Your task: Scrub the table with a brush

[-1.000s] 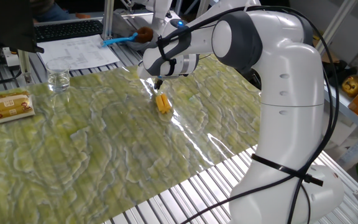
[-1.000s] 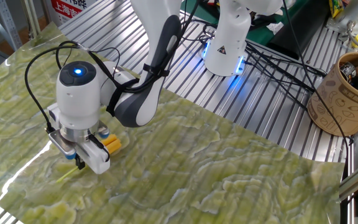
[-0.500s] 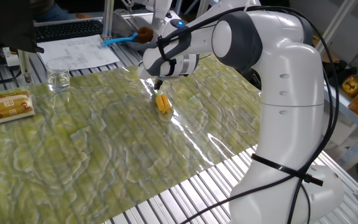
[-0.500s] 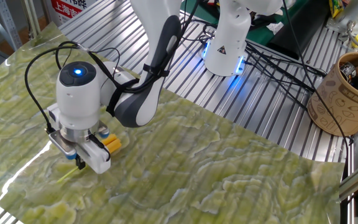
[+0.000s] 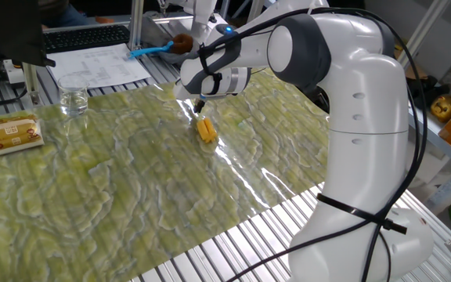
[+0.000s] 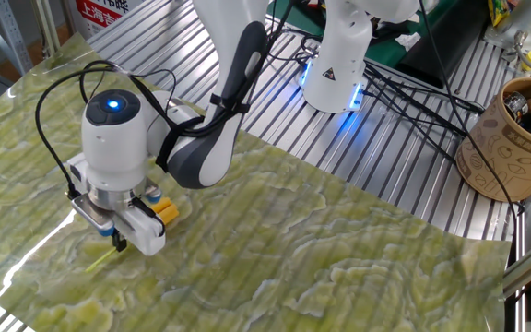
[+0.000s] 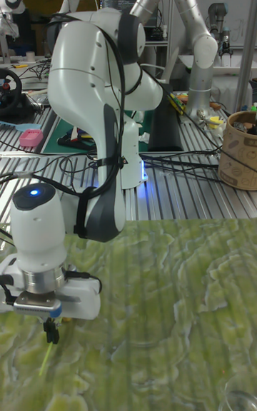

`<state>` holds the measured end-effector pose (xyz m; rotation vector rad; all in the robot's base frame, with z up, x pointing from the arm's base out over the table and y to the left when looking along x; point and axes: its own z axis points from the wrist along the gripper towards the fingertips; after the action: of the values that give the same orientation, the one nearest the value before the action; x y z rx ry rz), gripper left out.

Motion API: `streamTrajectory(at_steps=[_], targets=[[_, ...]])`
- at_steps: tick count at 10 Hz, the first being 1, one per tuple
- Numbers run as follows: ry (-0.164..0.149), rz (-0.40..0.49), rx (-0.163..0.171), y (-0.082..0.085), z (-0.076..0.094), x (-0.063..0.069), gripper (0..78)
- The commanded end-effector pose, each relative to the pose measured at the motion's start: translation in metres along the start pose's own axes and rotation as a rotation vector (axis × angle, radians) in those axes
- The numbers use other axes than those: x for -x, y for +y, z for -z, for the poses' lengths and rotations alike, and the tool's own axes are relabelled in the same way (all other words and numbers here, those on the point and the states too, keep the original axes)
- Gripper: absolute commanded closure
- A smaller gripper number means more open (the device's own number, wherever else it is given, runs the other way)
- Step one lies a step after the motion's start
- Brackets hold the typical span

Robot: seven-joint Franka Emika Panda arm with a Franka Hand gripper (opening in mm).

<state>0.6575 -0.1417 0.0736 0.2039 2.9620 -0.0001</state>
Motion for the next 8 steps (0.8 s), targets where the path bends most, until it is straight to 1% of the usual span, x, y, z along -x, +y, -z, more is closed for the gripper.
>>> streamTrajectory(at_steps=[1,3,5,8], targets=[[0.009,0.011,0.036,0.001,0.004,0.002,76.4],[0.008,-0.010,0.031,0.016,0.009,-0.001,76.4],[0.007,-0.020,0.031,0.030,0.013,-0.009,76.4],[0.006,-0.054,0.031,0.051,0.011,-0.016,76.4]])
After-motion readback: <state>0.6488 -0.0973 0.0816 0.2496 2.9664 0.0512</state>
